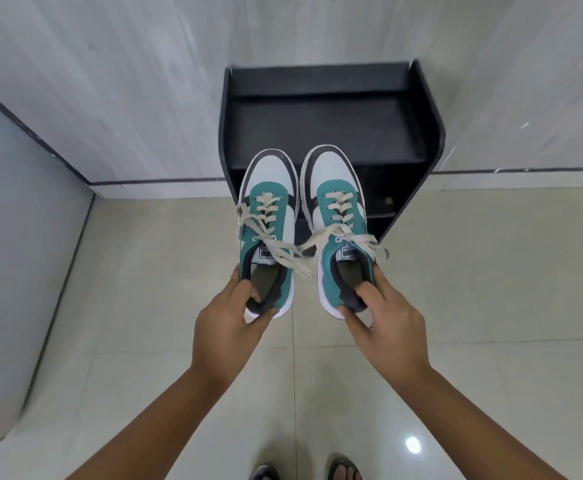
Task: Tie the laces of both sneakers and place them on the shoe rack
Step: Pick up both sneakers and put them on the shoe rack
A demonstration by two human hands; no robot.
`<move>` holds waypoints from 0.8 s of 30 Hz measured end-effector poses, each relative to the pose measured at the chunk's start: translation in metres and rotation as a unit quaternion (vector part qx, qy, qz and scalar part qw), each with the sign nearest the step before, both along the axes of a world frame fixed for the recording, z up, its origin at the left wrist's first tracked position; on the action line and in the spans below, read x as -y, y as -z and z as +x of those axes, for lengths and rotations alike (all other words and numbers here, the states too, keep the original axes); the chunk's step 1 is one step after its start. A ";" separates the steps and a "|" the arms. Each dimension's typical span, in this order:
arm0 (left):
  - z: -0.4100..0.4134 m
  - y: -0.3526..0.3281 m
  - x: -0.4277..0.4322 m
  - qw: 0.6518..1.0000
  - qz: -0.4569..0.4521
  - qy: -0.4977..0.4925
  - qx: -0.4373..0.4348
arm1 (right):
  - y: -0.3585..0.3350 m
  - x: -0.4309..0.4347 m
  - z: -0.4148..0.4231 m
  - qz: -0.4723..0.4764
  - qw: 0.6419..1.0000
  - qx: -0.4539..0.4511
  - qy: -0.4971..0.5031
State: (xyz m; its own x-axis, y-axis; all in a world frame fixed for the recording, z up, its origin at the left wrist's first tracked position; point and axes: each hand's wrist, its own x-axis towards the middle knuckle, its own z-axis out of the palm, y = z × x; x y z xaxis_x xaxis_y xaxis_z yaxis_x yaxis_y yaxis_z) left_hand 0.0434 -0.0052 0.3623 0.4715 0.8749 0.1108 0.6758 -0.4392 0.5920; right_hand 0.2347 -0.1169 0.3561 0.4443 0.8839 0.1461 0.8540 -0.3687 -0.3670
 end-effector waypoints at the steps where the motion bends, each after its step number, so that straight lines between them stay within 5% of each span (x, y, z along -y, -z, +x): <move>1: 0.006 -0.019 -0.009 1.000 -0.013 -0.007 0.014 | -0.020 -0.012 0.004 -0.002 1.000 -0.005 0.002; 9: 0.064 -0.082 -0.102 0.994 -0.091 -0.054 0.037 | -0.091 -0.128 0.030 -0.007 0.994 -0.101 0.032; 24: 0.119 -0.060 -0.191 0.993 -0.104 -0.057 0.004 | -0.072 -0.233 0.065 -0.038 0.996 -0.072 0.027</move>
State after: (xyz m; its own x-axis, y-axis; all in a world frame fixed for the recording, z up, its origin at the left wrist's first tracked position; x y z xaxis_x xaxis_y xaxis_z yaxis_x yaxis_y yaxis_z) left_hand 0.1627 0.1854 0.4222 0.3685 0.9266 -0.0747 0.7087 -0.2281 0.6676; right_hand 0.2993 0.1163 0.4279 0.5024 0.8646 0.0102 0.7726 -0.4436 -0.4542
